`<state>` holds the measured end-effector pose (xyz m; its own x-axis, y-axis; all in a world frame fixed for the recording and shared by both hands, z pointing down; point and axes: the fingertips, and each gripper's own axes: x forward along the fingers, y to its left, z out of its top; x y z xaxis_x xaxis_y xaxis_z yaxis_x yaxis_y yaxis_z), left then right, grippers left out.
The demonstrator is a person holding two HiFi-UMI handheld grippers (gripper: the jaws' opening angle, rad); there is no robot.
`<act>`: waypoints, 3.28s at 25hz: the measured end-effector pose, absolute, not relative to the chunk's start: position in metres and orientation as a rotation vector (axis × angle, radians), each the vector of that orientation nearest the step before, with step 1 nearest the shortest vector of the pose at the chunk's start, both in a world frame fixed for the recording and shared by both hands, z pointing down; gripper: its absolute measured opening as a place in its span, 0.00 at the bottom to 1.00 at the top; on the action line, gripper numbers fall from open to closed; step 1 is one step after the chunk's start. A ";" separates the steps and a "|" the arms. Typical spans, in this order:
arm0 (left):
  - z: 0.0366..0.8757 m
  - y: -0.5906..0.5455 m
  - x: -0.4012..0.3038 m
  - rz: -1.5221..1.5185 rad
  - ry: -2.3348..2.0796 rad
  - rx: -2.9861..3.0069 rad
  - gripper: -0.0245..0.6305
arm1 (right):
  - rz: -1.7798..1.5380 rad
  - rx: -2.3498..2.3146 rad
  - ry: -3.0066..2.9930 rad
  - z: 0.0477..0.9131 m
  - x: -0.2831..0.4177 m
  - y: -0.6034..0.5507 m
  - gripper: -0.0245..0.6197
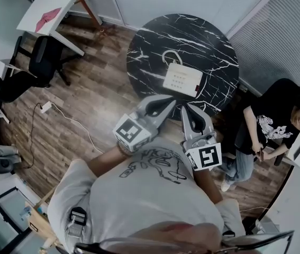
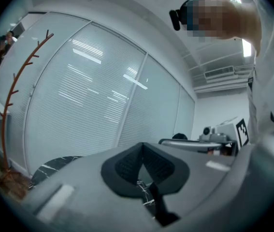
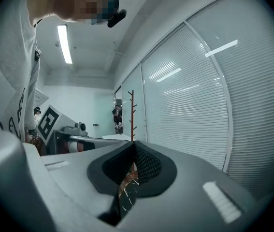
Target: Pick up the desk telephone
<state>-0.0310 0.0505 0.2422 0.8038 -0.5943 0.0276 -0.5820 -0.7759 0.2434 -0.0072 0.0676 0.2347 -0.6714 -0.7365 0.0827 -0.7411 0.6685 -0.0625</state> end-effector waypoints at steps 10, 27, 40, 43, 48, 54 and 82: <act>0.256 -0.040 -0.037 -0.070 -0.824 2.741 0.04 | 0.173 1.309 -2.757 0.246 -0.016 -0.021 0.05; 0.285 -0.090 -0.013 -0.013 -0.758 2.698 0.04 | 0.267 1.385 -2.695 0.277 0.013 -0.072 0.05; 0.349 -0.104 -0.009 0.106 -0.782 2.624 0.08 | 0.373 1.339 -2.617 0.337 0.032 -0.087 0.09; 0.375 -0.107 -0.006 0.140 -0.773 2.607 0.11 | 0.405 1.344 -2.588 0.360 0.038 -0.092 0.11; 0.421 -0.113 -0.006 0.204 -0.766 2.582 0.18 | 0.466 1.347 -2.541 0.401 0.047 -0.098 0.17; 0.479 -0.124 -0.009 0.272 -0.785 2.495 0.27 | 0.506 1.330 -2.470 0.455 0.058 -0.106 0.27; 0.716 -0.153 -0.021 0.468 -0.837 2.138 0.67 | 0.732 1.359 -2.207 0.676 0.115 -0.121 0.66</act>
<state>-0.0209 -0.1527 0.7157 0.7157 -0.4103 0.5651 -0.6963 -0.4814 0.5323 0.1151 -0.1214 0.6757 -0.4170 -0.6681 0.6162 -0.9040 0.3753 -0.2049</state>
